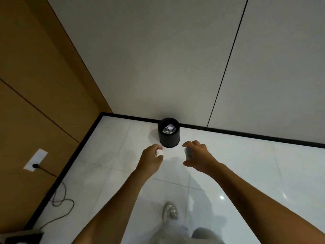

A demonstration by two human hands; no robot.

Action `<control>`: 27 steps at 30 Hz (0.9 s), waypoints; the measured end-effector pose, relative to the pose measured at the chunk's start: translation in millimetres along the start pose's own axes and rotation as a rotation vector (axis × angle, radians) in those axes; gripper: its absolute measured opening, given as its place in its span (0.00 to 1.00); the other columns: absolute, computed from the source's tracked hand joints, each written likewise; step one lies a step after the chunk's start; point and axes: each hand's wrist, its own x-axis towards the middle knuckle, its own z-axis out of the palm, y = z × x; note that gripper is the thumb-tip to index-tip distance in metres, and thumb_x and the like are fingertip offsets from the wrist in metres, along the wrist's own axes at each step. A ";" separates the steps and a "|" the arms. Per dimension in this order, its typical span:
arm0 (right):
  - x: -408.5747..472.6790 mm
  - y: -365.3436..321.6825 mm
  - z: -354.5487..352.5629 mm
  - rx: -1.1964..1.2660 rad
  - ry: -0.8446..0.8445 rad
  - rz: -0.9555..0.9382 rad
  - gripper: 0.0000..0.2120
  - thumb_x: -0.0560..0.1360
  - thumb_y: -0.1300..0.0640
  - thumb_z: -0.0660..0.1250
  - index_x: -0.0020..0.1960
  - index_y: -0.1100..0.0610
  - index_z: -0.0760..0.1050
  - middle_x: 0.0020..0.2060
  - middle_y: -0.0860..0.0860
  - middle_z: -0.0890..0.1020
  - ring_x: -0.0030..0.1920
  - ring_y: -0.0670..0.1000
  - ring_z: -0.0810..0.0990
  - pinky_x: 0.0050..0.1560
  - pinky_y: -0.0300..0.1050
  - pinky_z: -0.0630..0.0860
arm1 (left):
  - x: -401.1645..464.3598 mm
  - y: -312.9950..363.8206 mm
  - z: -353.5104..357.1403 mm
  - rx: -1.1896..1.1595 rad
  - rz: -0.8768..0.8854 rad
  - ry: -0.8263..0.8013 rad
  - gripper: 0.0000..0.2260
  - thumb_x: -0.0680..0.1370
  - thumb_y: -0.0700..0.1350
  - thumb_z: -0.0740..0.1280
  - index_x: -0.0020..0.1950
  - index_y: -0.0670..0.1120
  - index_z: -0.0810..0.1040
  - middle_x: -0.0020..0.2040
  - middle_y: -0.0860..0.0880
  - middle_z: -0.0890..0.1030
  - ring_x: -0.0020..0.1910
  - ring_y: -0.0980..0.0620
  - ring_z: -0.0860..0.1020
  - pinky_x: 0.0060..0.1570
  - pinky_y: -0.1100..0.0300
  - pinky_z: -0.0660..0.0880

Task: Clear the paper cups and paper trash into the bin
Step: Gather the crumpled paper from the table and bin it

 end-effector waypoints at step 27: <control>494.9 23.2 -25.0 0.081 -0.024 0.215 0.32 0.70 0.55 0.74 0.69 0.57 0.64 0.66 0.54 0.69 0.63 0.56 0.66 0.58 0.46 0.71 | 506.8 -38.3 -41.4 0.000 -0.184 -0.106 0.12 0.77 0.38 0.65 0.60 0.42 0.75 0.56 0.44 0.78 0.49 0.53 0.74 0.46 0.66 0.71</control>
